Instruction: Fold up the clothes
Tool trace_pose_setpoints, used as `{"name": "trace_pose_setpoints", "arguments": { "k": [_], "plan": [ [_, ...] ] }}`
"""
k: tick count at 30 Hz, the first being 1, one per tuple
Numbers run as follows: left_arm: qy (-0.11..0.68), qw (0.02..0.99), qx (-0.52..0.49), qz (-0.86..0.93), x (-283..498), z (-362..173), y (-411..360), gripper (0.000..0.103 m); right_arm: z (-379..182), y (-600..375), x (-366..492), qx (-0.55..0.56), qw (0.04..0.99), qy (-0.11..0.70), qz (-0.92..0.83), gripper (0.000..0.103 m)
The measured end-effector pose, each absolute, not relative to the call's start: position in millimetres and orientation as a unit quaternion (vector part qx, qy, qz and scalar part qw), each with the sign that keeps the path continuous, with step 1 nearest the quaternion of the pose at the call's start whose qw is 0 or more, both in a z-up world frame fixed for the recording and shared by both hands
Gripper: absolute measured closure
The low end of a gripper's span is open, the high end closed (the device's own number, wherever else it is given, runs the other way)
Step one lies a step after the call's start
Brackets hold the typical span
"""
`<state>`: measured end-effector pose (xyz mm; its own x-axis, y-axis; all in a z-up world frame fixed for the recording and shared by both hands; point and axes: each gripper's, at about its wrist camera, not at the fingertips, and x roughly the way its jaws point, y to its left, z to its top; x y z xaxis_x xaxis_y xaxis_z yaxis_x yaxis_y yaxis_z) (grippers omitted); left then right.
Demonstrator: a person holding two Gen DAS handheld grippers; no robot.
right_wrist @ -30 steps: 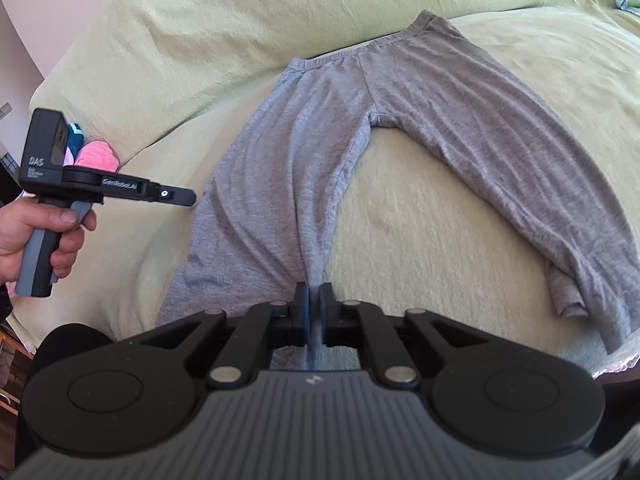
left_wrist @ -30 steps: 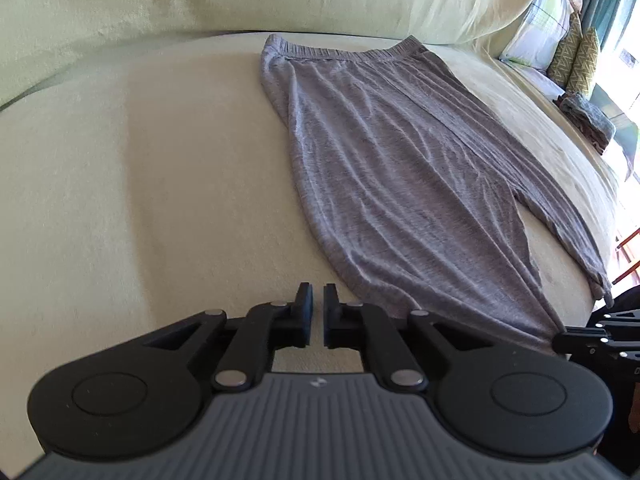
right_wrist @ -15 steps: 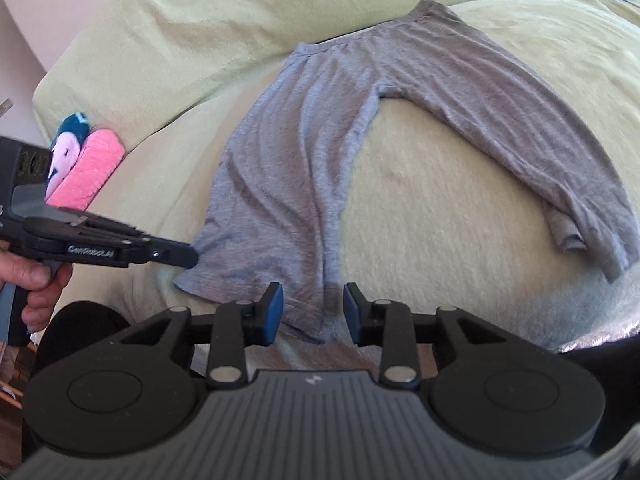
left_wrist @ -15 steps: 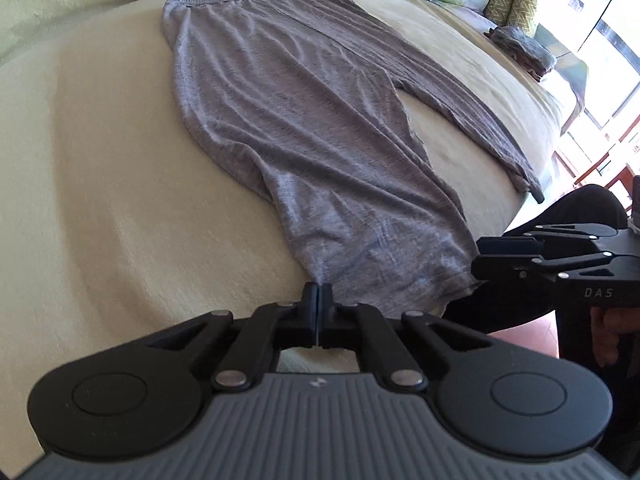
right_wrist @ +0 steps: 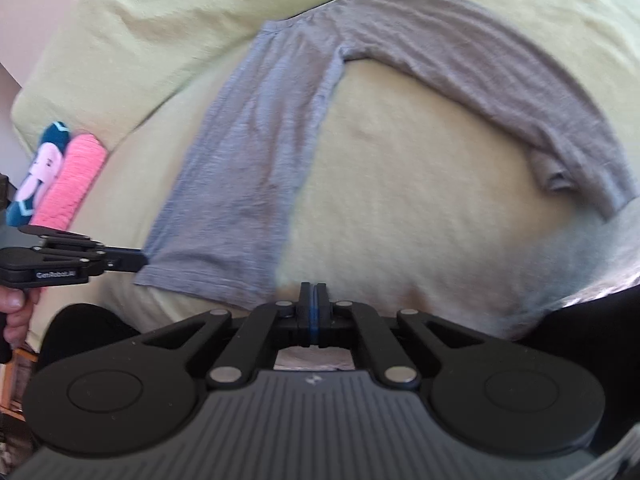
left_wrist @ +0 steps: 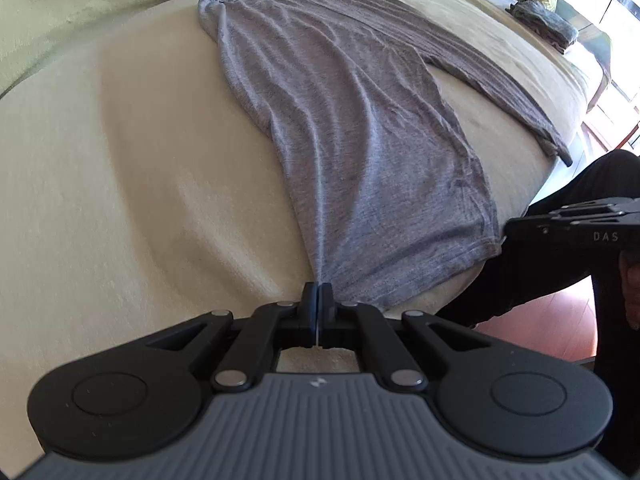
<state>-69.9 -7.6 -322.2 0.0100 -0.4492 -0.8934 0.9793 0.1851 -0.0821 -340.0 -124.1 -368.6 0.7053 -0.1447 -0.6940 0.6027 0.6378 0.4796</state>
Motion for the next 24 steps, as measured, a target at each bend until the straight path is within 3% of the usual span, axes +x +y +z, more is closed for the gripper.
{"name": "trace_pose_setpoints", "arguments": {
  "k": [1, 2, 3, 4, 5, 11, 14, 16, 20, 24],
  "plan": [
    [0.423, 0.644, 0.315, -0.554, -71, -319, -7, 0.102, -361, -124, -346, 0.349, 0.856, 0.307, -0.225, 0.099],
    [0.417, 0.649, 0.321, -0.55, -72, -315, -7, 0.089, -354, -124, -351, 0.335, 0.862, 0.301, -0.231, 0.098],
    [0.406, 0.655, 0.327, -0.547, -73, -310, -7, 0.067, -349, -126, -358, 0.325, 0.865, 0.297, -0.242, 0.091],
    [0.396, 0.661, 0.332, -0.545, -75, -305, -8, 0.063, -343, -130, -366, 0.314, 0.866, 0.291, -0.256, 0.076],
    [0.387, 0.662, 0.333, -0.548, -79, -300, -11, 0.062, -338, -133, -374, 0.304, 0.868, 0.285, -0.271, 0.07],
    [0.33, 0.617, 0.309, -0.644, -139, -272, -73, 0.062, -326, -186, -427, 0.291, 0.857, 0.263, -0.334, 0.069],
    [0.28, 0.596, 0.318, -0.682, -176, -278, -119, 0.062, -323, -212, -439, 0.283, 0.859, 0.269, -0.333, 0.061],
    [0.232, 0.586, 0.35, -0.693, -201, -287, -148, 0.062, -322, -228, -443, 0.273, 0.862, 0.277, -0.324, 0.055],
    [0.088, 0.527, 0.457, -0.711, -249, -315, -185, 0.062, -323, -251, -451, 0.268, 0.865, 0.291, -0.309, 0.054],
    [0.001, 0.464, 0.519, -0.718, -276, -338, -202, 0.062, -326, -265, -464, 0.296, 0.86, 0.278, -0.309, 0.054]
  ]
}}
